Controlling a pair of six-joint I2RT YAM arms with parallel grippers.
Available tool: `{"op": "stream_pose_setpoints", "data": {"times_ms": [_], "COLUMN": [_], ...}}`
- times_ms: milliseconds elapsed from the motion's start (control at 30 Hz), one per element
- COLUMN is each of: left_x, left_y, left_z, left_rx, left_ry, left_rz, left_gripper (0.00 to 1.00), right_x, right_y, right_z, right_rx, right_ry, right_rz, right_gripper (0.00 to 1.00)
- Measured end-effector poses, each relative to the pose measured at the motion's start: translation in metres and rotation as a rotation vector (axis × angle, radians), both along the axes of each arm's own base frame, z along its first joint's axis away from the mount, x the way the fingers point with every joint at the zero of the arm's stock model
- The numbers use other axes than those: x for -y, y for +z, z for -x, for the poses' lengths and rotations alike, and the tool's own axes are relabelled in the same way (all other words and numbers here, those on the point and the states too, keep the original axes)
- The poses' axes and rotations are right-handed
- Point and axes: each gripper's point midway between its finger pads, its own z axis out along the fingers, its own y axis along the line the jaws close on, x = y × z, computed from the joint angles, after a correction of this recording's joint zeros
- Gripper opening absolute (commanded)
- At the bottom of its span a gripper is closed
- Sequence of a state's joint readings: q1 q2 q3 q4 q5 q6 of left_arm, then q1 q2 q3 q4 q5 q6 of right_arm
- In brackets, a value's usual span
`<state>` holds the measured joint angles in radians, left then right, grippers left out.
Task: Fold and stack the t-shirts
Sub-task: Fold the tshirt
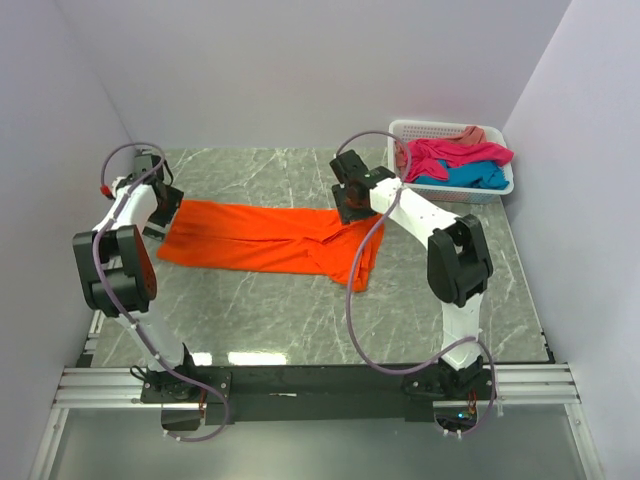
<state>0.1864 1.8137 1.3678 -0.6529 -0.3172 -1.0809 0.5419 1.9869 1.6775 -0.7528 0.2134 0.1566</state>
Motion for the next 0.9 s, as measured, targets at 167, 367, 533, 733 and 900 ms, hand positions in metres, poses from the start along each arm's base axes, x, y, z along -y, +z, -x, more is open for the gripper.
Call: {"op": "stream_pose_setpoints", "data": {"times_ms": [167,367,533,733,900], "left_x": [0.004,0.033,0.069,0.071,0.059], "left_y": [0.016,0.024,0.009,-0.037,-0.055], "left_z": [-0.004,-0.01,-0.022,-0.007,0.002], "left_rx": [0.034,0.064,0.061,-0.029,-0.073], "left_ry": [-0.036,-0.145,-0.263,-0.279,-0.248], "left_rz": [-0.021,-0.025,0.001,0.028,0.029], "left_gripper": [0.99,0.99,1.0,1.0,0.99], "right_x": [0.001,-0.002,-0.004,-0.005,-0.01], "right_y": [0.005,0.007,-0.006,-0.032,-0.048], "right_z": [0.003,0.073,0.104,0.097,0.078], "right_rx": [0.037,-0.041,-0.108,-0.158,-0.188], "right_ry": [-0.033,-0.013,-0.045,-0.1,-0.132], "right_rz": [-0.035,-0.241,-0.323,-0.305,-0.289], "right_gripper": [0.75,0.76,0.73,0.63,0.57]}}
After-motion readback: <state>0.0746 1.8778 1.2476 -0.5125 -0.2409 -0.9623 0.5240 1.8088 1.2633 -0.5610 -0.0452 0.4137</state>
